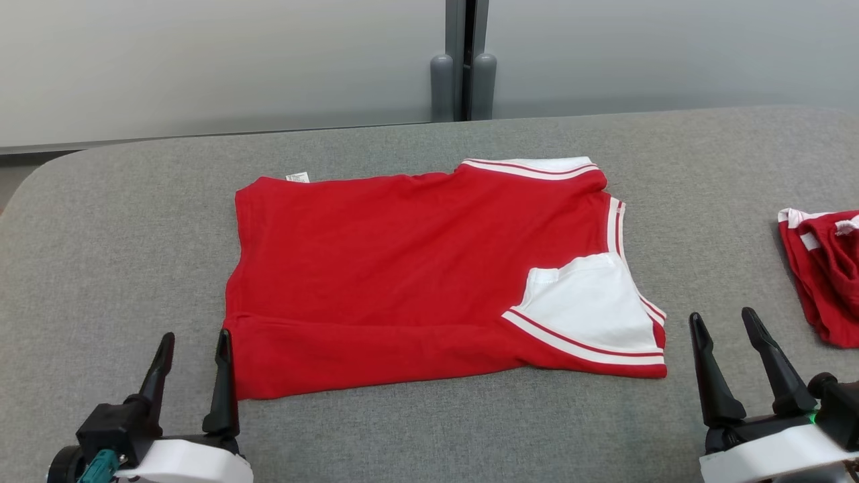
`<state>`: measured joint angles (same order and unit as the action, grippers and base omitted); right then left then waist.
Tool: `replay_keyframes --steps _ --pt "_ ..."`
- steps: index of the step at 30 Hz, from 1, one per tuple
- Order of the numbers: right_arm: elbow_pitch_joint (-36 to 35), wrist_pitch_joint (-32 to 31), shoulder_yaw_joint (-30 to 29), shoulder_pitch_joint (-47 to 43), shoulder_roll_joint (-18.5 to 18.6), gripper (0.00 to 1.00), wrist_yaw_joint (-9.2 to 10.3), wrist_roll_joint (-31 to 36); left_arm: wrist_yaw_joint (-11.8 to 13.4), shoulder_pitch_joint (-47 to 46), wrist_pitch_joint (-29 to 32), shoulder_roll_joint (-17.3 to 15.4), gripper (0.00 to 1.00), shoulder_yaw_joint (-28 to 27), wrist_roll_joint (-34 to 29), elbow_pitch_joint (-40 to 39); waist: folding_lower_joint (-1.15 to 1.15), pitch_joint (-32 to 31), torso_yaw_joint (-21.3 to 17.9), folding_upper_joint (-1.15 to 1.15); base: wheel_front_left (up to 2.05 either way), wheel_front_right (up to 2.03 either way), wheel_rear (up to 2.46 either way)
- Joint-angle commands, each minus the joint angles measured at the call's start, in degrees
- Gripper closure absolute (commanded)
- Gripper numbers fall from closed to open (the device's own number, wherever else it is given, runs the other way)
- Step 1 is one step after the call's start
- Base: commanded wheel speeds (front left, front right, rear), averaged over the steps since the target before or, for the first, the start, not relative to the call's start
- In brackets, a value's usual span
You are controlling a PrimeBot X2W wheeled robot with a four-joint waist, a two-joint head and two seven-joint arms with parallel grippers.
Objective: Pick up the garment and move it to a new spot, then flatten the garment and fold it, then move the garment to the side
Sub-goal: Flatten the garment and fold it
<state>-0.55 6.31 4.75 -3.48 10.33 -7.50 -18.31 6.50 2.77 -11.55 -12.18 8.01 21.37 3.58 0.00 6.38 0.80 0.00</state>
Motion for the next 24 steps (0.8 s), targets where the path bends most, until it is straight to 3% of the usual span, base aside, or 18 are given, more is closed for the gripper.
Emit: replay_keyframes --steps 1,11,20,21,22,23,24 --pt "0.66 -0.51 0.09 0.52 0.44 0.0 0.02 -0.39 -0.44 -0.96 0.63 -0.2 0.0 0.28 0.5 0.98 0.0 0.27 0.1 0.0 0.0 0.0 0.0" --pt "15.01 -0.59 2.01 4.63 1.55 0.0 0.02 -3.39 -5.82 -6.69 4.25 1.79 0.0 1.04 6.61 19.08 0.0 4.28 0.89 0.0 0.0 0.0 0.0" --pt "27.71 0.27 6.93 10.81 1.45 0.0 0.01 -7.25 -9.83 -11.31 3.84 1.95 0.02 1.09 9.42 29.4 0.0 5.36 0.82 0.0 0.0 0.0 0.0" --pt "28.79 0.59 7.67 11.41 1.48 0.0 0.01 -7.81 -10.23 -11.75 3.56 1.83 0.37 1.33 9.31 30.1 0.0 5.41 0.84 0.0 0.0 0.0 0.0" --pt "29.67 0.87 8.22 11.8 1.39 0.08 0.01 -8.61 -10.44 -12.1 3.19 1.8 0.8 1.38 9.32 30.73 0.0 5.43 0.9 0.0 0.0 0.0 0.0" --pt "30.66 1.14 8.73 12.12 1.46 0.47 0.01 -9.3 -10.79 -12.23 3.16 1.85 1.0 1.52 9.56 31.41 0.0 5.38 0.99 0.0 0.0 0.0 0.0" --pt "31.41 1.43 9.26 12.42 1.53 0.57 0.02 -9.85 -11.17 -12.3 3.13 1.89 1.0 1.79 9.69 31.92 0.0 5.32 1.09 0.0 0.0 0.0 0.0"
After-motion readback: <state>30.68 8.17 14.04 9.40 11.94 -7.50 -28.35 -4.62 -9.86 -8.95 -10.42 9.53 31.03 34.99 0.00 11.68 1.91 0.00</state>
